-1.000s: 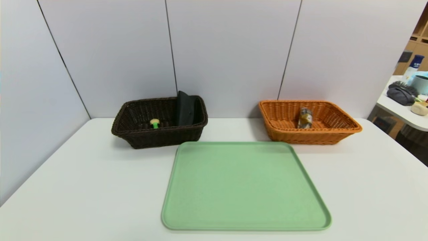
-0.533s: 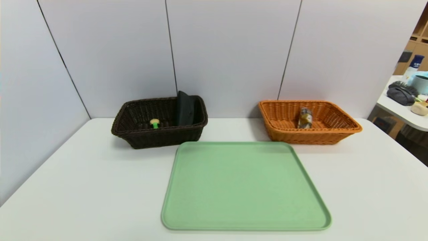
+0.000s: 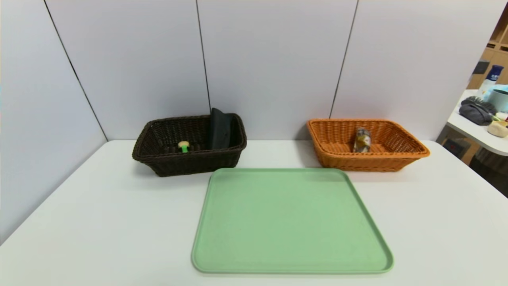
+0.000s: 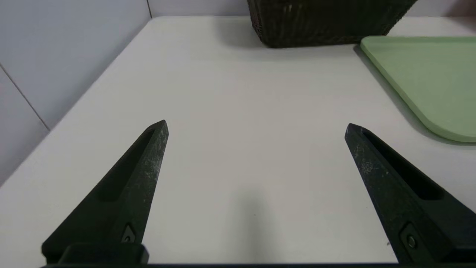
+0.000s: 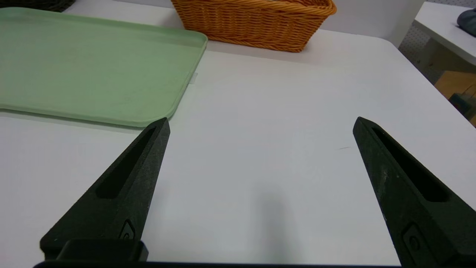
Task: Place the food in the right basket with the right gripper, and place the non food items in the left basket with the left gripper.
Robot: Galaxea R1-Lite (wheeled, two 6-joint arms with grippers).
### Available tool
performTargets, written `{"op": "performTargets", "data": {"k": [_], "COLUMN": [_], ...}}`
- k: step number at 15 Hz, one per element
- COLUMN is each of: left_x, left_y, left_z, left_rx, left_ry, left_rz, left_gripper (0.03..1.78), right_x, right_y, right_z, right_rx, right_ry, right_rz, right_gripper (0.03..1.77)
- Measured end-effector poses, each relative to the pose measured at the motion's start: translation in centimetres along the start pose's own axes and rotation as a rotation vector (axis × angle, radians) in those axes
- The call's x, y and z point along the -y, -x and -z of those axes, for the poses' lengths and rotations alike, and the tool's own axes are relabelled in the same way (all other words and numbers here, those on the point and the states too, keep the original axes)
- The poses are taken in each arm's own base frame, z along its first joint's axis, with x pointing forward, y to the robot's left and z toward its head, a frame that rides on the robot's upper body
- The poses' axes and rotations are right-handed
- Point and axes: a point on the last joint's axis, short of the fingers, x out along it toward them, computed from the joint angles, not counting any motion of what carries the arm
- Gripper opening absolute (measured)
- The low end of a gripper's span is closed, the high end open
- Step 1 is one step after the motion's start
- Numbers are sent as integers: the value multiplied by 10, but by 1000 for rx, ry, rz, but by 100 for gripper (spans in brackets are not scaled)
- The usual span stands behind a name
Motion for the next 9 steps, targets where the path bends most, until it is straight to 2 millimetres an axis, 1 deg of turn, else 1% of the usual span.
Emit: {"op": "performTargets", "data": {"k": [1, 4, 9], "left_x": [0, 0, 0], "left_y": [0, 0, 0], "left_z": [2, 1, 1], "left_rx": [-21, -9, -9], "left_ry": [26, 54, 58], "left_rz": [-2, -2, -2], "left_gripper": [169, 169, 169], "right_x": [0, 0, 0], "right_y": [0, 0, 0], "right_z": [0, 0, 0], "right_rx": [-1, 0, 0], "right_ry": [-15, -62, -70], "right_rz": [1, 5, 9], "right_gripper": [170, 170, 170]}}
